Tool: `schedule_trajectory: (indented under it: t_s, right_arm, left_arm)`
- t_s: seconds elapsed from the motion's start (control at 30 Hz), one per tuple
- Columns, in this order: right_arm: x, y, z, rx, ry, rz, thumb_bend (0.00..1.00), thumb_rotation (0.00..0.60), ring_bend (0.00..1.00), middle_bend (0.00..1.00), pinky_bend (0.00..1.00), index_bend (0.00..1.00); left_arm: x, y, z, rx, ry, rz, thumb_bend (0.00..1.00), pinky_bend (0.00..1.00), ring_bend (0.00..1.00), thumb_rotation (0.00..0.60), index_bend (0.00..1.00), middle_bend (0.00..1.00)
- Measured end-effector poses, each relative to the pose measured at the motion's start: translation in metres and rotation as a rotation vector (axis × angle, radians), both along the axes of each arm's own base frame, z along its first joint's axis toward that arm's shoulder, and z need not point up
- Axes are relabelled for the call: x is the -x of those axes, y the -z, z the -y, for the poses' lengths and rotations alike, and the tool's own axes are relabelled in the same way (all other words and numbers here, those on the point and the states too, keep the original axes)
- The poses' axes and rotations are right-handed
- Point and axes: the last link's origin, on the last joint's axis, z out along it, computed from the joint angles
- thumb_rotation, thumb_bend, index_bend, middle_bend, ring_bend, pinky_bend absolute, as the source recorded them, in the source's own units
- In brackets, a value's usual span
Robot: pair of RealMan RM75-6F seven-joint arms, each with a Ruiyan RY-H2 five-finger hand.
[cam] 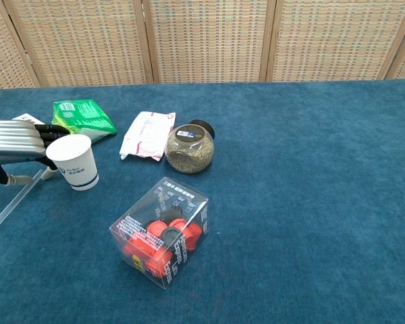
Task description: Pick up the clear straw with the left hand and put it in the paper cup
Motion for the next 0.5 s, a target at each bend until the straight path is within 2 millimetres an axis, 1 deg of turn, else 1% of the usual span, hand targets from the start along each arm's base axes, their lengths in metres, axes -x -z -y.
schedule_trajectory:
  t_s: [0.17,0.3,0.5]
  right_arm:
    - [-0.001,-0.001,-0.001,0.004,-0.004,0.005,0.00,0.600,0.00,0.00,0.00,0.00]
    - [-0.001,-0.001,-0.002,0.000,-0.010,0.008,0.00,0.600,0.00,0.00,0.00,0.00]
    - [-0.002,-0.002,-0.002,-0.002,-0.014,0.012,0.00,0.600,0.00,0.00,0.00,0.00]
  left_arm:
    - [0.006,-0.002,0.003,0.003,-0.015,-0.011,0.40,0.00,0.00,0.600,0.51,0.00]
    - [0.015,-0.009,0.007,-0.004,-0.037,-0.013,0.40,0.00,0.00,0.600,0.52,0.00]
    - [0.020,-0.013,0.011,-0.007,-0.057,0.004,0.40,0.00,0.00,0.600,0.52,0.00]
